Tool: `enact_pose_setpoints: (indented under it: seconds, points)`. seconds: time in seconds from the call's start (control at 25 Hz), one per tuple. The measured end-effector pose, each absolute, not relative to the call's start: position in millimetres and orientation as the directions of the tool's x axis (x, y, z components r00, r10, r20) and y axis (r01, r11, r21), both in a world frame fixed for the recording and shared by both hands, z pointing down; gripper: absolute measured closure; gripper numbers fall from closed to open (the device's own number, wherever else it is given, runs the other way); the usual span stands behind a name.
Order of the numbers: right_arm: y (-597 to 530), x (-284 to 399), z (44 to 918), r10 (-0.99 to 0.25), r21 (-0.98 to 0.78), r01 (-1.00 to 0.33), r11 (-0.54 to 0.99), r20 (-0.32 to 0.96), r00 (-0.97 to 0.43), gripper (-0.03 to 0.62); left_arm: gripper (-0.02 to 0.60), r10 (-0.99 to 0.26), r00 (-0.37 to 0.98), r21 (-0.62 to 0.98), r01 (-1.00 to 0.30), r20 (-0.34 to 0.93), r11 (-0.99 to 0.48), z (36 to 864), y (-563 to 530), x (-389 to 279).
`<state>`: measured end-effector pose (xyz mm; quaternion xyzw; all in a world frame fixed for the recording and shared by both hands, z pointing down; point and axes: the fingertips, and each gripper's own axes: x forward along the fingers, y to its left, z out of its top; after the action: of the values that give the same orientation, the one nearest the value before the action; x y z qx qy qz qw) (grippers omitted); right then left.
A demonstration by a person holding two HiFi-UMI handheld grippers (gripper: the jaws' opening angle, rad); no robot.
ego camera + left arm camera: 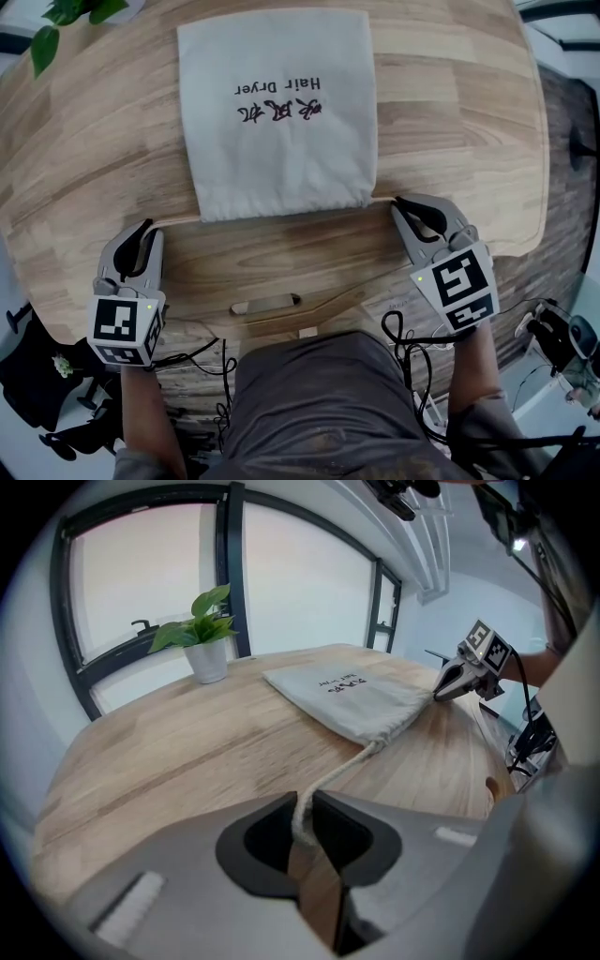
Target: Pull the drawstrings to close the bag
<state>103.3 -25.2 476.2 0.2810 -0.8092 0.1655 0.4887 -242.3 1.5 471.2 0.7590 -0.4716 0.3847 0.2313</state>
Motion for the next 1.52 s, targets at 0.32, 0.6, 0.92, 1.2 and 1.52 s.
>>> enact_pose_setpoints:
  seconds: [0.32,0.6,0.92,1.2,1.52]
  points:
    - [-23.8,104.2,474.2,-0.284,0.002,-0.634,0.773,0.895,-0.344,0.557,0.528,-0.551,0.231,-0.027,-0.907,0.802,-0.421,470.3,1.0,-269.8]
    - [-24.6,100.6,475.4,-0.313,0.035,-0.631,0.775,0.888,-0.335,0.554,0.495,-0.513,0.21,-0.09,-0.862,0.832,-0.499,472.0,5.3,-263.4]
    - [-10.5,80.1,461.8,-0.276,-0.004,-0.556,0.831,0.866,-0.418,0.42,0.229,-0.401,0.232,-0.034,-0.831,0.886,-0.556,473.4,47.1,-256.1]
    - [-16.9,64.0,423.7,-0.305,0.049,-0.478,0.877,0.825,-0.476,0.419,0.229,-0.481,0.307,-0.044,-0.807,0.821,-0.589,435.9,35.6,-218.8]
    - [-19.5,52.9,436.1,-0.262,0.053,-0.417,0.907,0.847,-0.462,0.421,0.229,-0.414,0.4,-0.004,-0.715,0.818,-0.699,445.6,1.3,-174.3]
